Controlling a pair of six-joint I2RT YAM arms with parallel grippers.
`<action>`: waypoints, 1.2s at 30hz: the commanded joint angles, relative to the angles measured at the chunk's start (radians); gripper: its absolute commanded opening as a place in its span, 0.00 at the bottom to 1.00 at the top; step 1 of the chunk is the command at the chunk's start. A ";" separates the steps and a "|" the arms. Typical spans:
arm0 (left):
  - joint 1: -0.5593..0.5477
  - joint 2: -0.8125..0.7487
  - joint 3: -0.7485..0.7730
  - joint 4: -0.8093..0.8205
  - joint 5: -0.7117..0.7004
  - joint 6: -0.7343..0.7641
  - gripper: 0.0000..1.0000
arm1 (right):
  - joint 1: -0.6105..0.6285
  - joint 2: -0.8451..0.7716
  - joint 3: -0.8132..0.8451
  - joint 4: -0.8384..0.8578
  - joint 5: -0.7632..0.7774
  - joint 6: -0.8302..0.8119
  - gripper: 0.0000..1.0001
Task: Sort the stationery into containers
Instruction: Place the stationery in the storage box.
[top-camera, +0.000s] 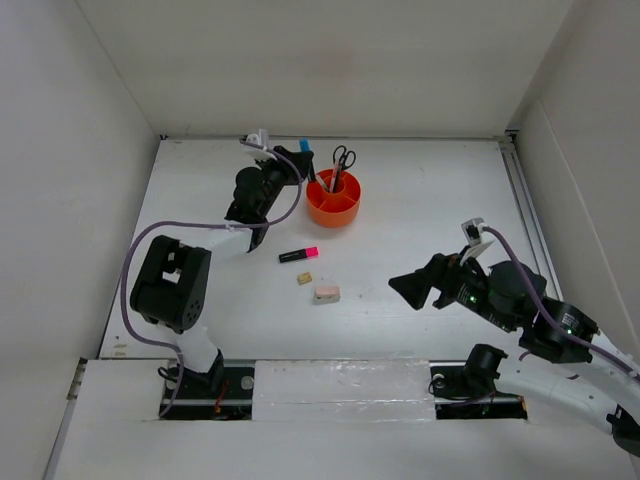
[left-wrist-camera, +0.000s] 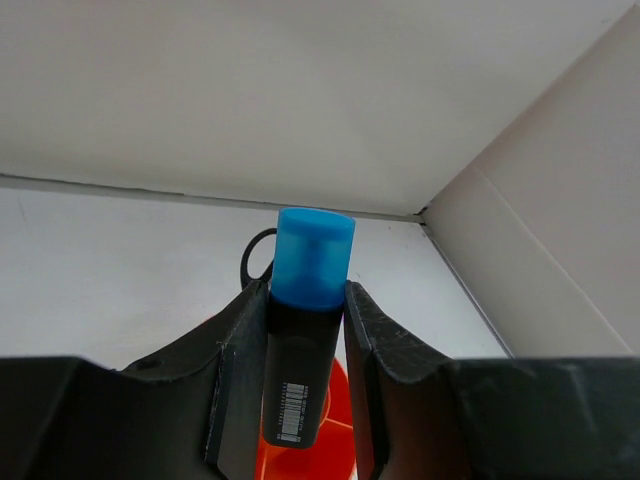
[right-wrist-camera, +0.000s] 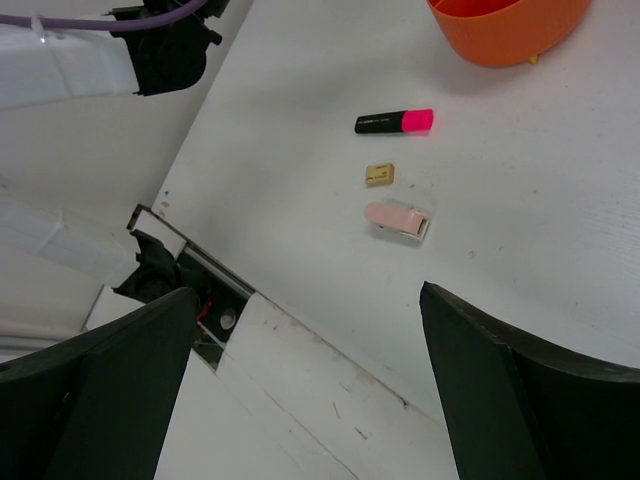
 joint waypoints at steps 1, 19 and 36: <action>0.026 0.020 -0.022 0.191 0.055 -0.071 0.00 | 0.008 0.008 0.040 -0.001 0.009 0.009 0.98; 0.026 0.135 -0.067 0.262 0.050 -0.098 0.00 | 0.008 -0.001 0.020 -0.011 0.009 0.018 0.98; 0.026 0.203 -0.076 0.309 0.069 -0.135 0.00 | 0.008 -0.010 0.020 -0.020 0.000 0.018 0.98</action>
